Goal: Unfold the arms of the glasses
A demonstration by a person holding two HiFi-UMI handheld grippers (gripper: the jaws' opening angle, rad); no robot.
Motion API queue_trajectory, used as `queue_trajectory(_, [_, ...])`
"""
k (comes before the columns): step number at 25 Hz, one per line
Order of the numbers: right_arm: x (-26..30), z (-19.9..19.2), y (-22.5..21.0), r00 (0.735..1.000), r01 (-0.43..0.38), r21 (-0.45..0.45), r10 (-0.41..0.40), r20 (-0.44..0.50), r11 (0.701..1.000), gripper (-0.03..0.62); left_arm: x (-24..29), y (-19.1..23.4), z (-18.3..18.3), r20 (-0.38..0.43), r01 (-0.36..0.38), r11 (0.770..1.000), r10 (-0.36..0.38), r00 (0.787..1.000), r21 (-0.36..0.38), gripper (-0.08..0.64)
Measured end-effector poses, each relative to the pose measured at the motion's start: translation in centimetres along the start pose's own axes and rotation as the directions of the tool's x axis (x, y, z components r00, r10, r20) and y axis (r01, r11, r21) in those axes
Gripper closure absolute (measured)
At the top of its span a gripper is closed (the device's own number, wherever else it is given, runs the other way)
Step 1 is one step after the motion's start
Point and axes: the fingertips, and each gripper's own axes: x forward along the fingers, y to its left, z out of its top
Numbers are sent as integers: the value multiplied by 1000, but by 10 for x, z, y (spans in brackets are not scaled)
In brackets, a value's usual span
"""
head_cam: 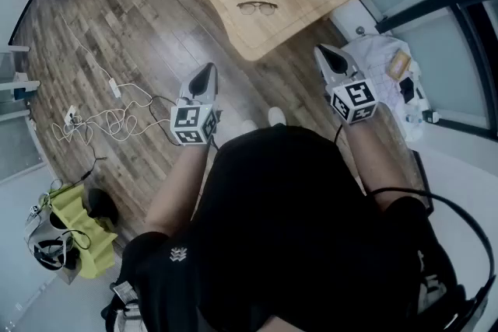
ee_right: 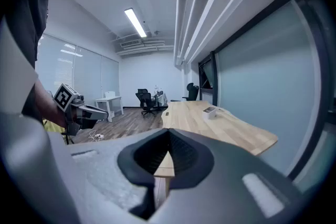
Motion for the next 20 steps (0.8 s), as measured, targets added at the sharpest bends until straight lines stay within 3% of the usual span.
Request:
queue_trajectory(9, [13, -2, 4, 1000, 21, -19, -21, -7, 1000, 592, 11, 18, 17, 25, 32, 996, -34, 999, 81, 555])
queue_trajectory(14, [24, 5, -12, 996, 84, -6, -84, 13, 996, 592, 28, 22, 22, 35, 78, 995, -80, 996, 65, 555])
queue_trajectory(17, [34, -6, -30, 990, 139, 24, -138, -28, 990, 592, 39, 25, 21, 27, 91, 994, -93, 995, 53, 555])
queue_trajectory(20, [53, -18, -34, 995, 80, 30, -78, -62, 996, 591, 58, 30, 19, 11, 85, 995, -85, 996, 53, 554])
